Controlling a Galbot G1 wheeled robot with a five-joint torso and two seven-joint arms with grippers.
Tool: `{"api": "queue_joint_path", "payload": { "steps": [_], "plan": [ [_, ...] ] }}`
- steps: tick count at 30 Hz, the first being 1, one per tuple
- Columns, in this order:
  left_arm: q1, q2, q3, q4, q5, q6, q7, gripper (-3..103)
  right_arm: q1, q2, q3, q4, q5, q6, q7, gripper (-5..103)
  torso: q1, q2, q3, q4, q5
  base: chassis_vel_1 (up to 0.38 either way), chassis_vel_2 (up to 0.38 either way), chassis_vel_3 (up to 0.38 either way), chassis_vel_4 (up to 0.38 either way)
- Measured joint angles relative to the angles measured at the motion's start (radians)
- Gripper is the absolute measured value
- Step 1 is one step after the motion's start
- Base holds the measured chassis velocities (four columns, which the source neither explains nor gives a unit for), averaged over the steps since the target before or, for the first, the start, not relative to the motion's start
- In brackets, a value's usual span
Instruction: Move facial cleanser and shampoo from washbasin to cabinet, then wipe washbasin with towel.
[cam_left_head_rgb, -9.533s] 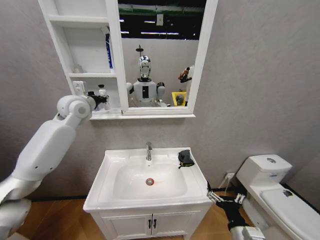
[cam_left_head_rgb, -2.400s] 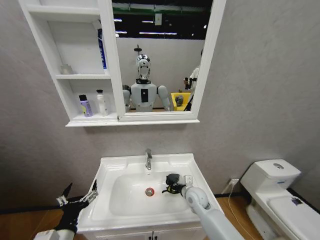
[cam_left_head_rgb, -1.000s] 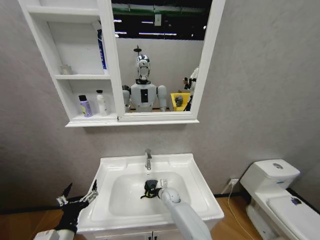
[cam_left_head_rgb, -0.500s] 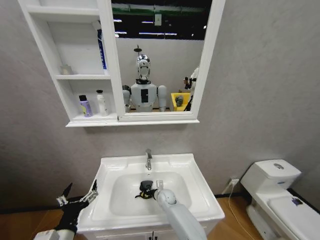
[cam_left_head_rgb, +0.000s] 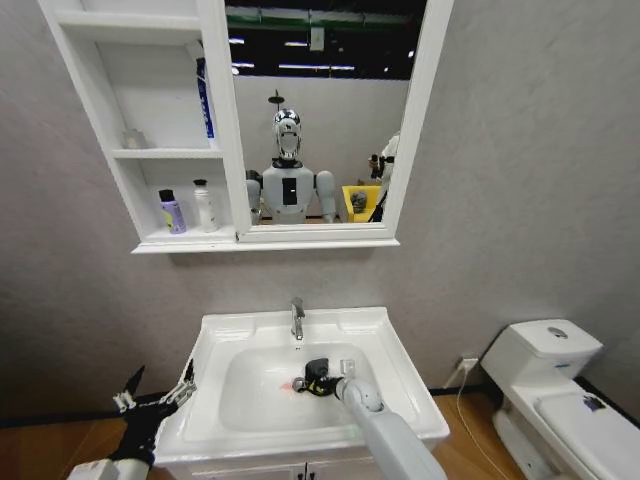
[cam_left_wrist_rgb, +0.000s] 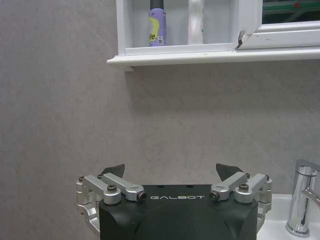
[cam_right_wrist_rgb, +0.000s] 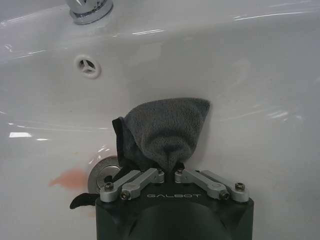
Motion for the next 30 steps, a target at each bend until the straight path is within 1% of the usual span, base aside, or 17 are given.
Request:
{"api": "queue_joint_path", "payload": {
  "steps": [3, 7, 8, 10, 12, 14, 18, 21, 23, 24, 26, 27, 29, 30],
  "plan": [
    [0.0, 0.0, 0.0, 0.0, 0.0, 0.0, 0.0, 100, 0.016, 0.036, -0.026, -0.037, -0.012, 0.014, 0.004, 4, 0.0, 0.0, 0.0, 0.0006, 0.0004, 0.0, 0.0, 0.0, 0.0],
    [0.0, 0.0, 0.0, 0.0, 0.0, 0.0, 0.0, 100, 0.026, 0.062, -0.049, -0.064, -0.027, 0.021, -0.01, 4, 0.0, 0.0, 0.0, 0.0007, 0.0005, 0.0, 0.0, 0.0, 0.0],
    [0.0, 0.0, 0.0, 0.0, 0.0, 0.0, 0.0, 100, 0.035, 0.073, -0.055, -0.077, -0.033, 0.026, -0.013, 4, 0.0, 0.0, 0.0, -0.0005, -0.0009, 0.0, 0.0, 0.0, 0.0],
    [0.0, 0.0, 0.0, 0.0, 0.0, 0.0, 0.0, 100, 0.039, 0.083, -0.063, -0.089, -0.036, 0.034, -0.016, 4, 0.0, 0.0, 0.0, -0.0008, -0.0003, 0.0, 0.0, 0.0, 0.0],
    [0.0, 0.0, 0.0, 0.0, 0.0, 0.0, 0.0, 100, 0.043, 0.097, -0.08, -0.095, -0.036, 0.042, -0.028, 4, 0.0, 0.0, 0.0, 0.0007, 0.0006, 0.0, 0.0, 0.0, 0.0],
    [0.0, 0.0, 0.0, 0.0, 0.0, 0.0, 0.0, 100, 0.045, 0.099, -0.088, -0.091, -0.036, 0.043, -0.034, 4, 0.0, 0.0, 0.0, 0.0008, 0.0005, 0.0, 0.0, 0.0, 0.0],
    [0.0, 0.0, 0.0, 0.0, 0.0, 0.0, 0.0, 100, 0.045, 0.093, -0.089, -0.082, -0.03, 0.043, -0.037, 4, 0.0, 0.0, 0.0, 0.0012, 0.0007, 0.0, 0.0, 0.0, 0.0],
    [0.0, 0.0, 0.0, 0.0, 0.0, 0.0, 0.0, 100, 0.046, 0.072, -0.082, -0.074, -0.021, 0.039, -0.039, 4, 0.0, 0.0, 0.0, 0.0015, 0.0009, 0.0, 0.0, 0.0, 0.0],
    [0.0, 0.0, 0.0, 0.0, 0.0, 0.0, 0.0, 100, 0.044, 0.064, -0.075, -0.072, -0.02, 0.037, -0.038, 4, 0.0, 0.0, 0.0, 0.0013, 0.0009, 0.0, 0.0, 0.0, 0.0],
    [0.0, 0.0, 0.0, 0.0, 0.0, 0.0, 0.0, 100, 0.04, 0.052, -0.065, -0.065, -0.019, 0.033, -0.038, 4, 0.0, 0.0, 0.0, 0.0009, 0.0008, 0.0, 0.0, 0.0, 0.0],
    [0.0, 0.0, 0.0, 0.0, 0.0, 0.0, 0.0, 100, 0.036, 0.043, -0.058, -0.06, -0.019, 0.032, -0.038, 4, 0.0, 0.0, 0.0, 0.0011, 0.0011, 0.0, 0.0, 0.0, 0.0],
    [0.0, 0.0, 0.0, 0.0, 0.0, 0.0, 0.0, 100, 0.028, 0.031, -0.049, -0.049, -0.017, 0.03, -0.036, 4, 0.0, 0.0, 0.0, 0.0008, 0.0007, 0.0, 0.0, 0.0, 0.0],
    [0.0, 0.0, 0.0, 0.0, 0.0, 0.0, 0.0, 100, 0.015, 0.016, -0.039, -0.025, -0.008, 0.025, -0.03, 4, 0.0, 0.0, 0.0, 0.0013, 0.0012, 0.0, 0.0, 0.0, 0.0],
    [0.0, 0.0, 0.0, 0.0, 0.0, 0.0, 0.0, 100, 0.008, 0.008, -0.032, -0.013, -0.005, 0.023, -0.024, 4, 0.0, 0.0, 0.0, 0.001, 0.0009, 0.0, 0.0, 0.0, 0.0]
  ]
}}
